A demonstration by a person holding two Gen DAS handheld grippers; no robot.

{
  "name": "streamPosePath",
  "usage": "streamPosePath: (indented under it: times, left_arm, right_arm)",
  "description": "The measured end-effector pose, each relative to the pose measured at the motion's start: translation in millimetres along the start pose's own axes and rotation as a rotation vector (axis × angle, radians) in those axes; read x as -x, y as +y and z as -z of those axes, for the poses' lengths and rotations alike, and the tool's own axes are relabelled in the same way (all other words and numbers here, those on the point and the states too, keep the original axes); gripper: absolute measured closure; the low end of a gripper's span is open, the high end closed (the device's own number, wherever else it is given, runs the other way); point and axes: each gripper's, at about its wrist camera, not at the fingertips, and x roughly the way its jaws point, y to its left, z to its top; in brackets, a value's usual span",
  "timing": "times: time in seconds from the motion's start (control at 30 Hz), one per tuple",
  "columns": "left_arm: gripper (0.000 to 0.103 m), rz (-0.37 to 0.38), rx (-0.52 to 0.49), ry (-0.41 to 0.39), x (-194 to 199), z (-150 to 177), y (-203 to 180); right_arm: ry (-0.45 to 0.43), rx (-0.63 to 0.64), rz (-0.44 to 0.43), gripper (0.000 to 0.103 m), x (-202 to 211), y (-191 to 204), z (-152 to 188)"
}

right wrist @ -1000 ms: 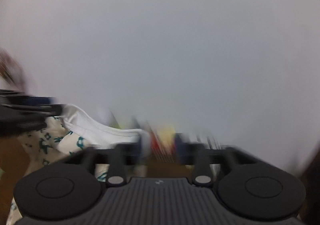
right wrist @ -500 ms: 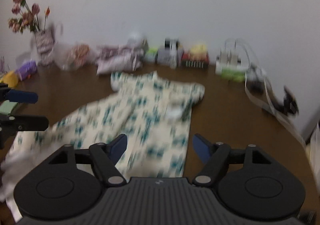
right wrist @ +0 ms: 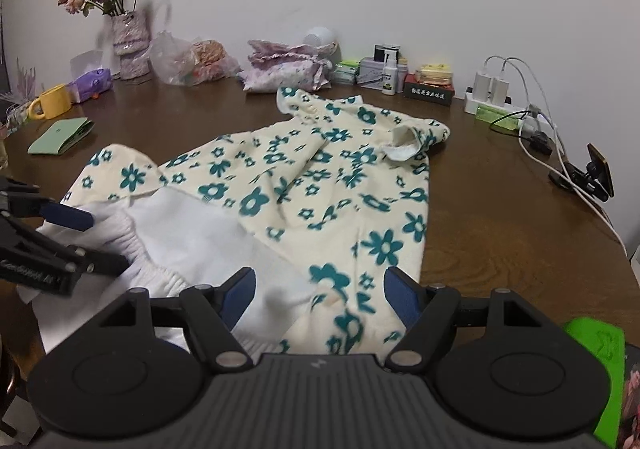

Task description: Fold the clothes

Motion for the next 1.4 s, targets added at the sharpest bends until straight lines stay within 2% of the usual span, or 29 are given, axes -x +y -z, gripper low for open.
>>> streamPosePath:
  times: [0.07, 0.13, 0.23, 0.3, 0.37, 0.43, 0.5, 0.6, 0.67, 0.7, 0.73, 0.77, 0.8, 0.83, 0.93, 1.0, 1.07, 1.13, 1.17, 1.27, 1.3, 1.33, 1.37, 1.4]
  left_arm:
    - [0.076, -0.011, -0.011, -0.005, -3.4, -1.1, 1.5]
    - [0.08, -0.024, -0.03, -0.013, -7.2, -3.8, 4.2]
    - [0.091, -0.044, -0.059, -0.026, -12.8, -7.9, 8.1]
    - [0.093, -0.058, -0.078, -0.035, -16.5, -10.6, 10.8]
    - [0.094, -0.071, -0.098, -0.043, -20.3, -13.3, 13.4]
    - [0.094, -0.093, -0.108, -0.05, -25.0, -17.7, 18.3]
    - [0.094, -0.159, -0.076, -0.046, -34.8, -30.4, 34.0]
    - [0.087, -0.258, -0.027, -0.041, -49.4, -49.4, 57.7]
    - [0.084, -0.298, -0.001, -0.06, -43.4, -57.3, 65.2]
    - [0.084, -0.306, 0.005, -0.082, -34.3, -58.7, 65.6]
    - [0.078, -0.305, 0.003, -0.114, -21.8, -56.8, 63.1]
    - [0.065, -0.301, 0.005, -0.134, -10.5, -53.3, 60.6]
    - [0.059, -0.291, 0.008, -0.154, 1.6, -48.5, 57.8]
    - [0.051, -0.268, 0.021, -0.17, 13.8, -40.9, 54.9]
    - [0.047, -0.159, 0.095, -0.176, 38.9, -16.3, 47.7]
    - [0.047, -0.047, 0.135, -0.137, 40.3, 0.3, 35.6]
    - [0.047, 0.029, 0.133, -0.103, 37.7, 11.5, 21.1]
    - [0.047, 0.059, 0.116, -0.093, 33.7, 17.4, 5.7]
    - [0.047, 0.067, 0.11, -0.094, 32.4, 18.7, -0.4]
    - [0.047, 0.097, 0.103, -0.112, 31.7, 16.2, -7.0]
    - [0.048, 0.114, 0.097, -0.111, 29.5, 16.3, -9.4]
    - [0.05, 0.132, 0.091, -0.111, 27.3, 16.3, -11.9]
    - [0.06, 0.142, 0.083, -0.109, 24.8, 16.9, -14.6]
    - [0.068, 0.136, 0.068, -0.104, 21.9, 18.2, -17.9]
  right_arm:
    - [0.004, -0.005, -0.006, 0.031, -1.5, 0.3, 3.0]
    - [0.009, -0.006, -0.008, 0.038, -2.9, 0.6, 5.5]
    - [0.011, -0.001, -0.017, 0.038, -5.5, 3.0, 8.6]
    - [0.015, 0.006, -0.018, 0.04, -8.3, 5.1, 11.0]
    - [0.019, 0.009, -0.025, 0.049, -9.9, 9.0, 13.3]
    - [0.027, 0.03, -0.06, 0.063, -14.4, 19.0, 13.4]
    - [0.038, 0.057, -0.104, 0.069, -20.1, 31.1, 12.8]
    - [0.034, 0.121, -0.192, 0.069, -29.6, 58.8, 6.3]
    - [0.021, 0.16, -0.243, 0.066, -32.7, 74.5, 1.0]
    - [0.003, 0.169, -0.251, 0.063, -28.9, 75.8, -1.9]
    - [-0.015, 0.179, -0.259, 0.054, -25.2, 77.0, -4.8]
    - [-0.029, 0.169, -0.248, 0.049, -22.8, 70.1, -8.2]
    - [-0.039, 0.139, -0.217, 0.043, -21.8, 54.6, -12.2]
    - [-0.048, 0.108, -0.186, 0.042, -20.7, 39.1, -16.2]
    - [-0.044, -0.077, -0.03, 0.042, -29.1, -18.5, -35.8]
    - [-0.053, -0.158, 0.026, 0.042, -34.7, -46.2, -50.8]
    - [-0.069, -0.165, 0.019, 0.041, -43.9, -54.3, -69.3]
    - [-0.073, -0.129, -0.019, 0.032, -60.5, -47.8, -89.6]
    - [-0.071, -0.098, -0.006, 0.031, -72.4, -42.5, -100.2]
    - [-0.019, -0.04, 0.111, 0.031, -114.7, -35.5, -123.1]
    - [0.008, -0.032, 0.154, 0.032, -130.3, -35.9, -128.7]
    - [0.035, -0.032, 0.185, 0.039, -144.0, -38.0, -131.8]
    - [0.063, -0.051, 0.198, 0.047, -154.2, -43.6, -130.3]
    - [0.091, -0.079, 0.209, 0.074, -163.0, -50.9, -127.2]
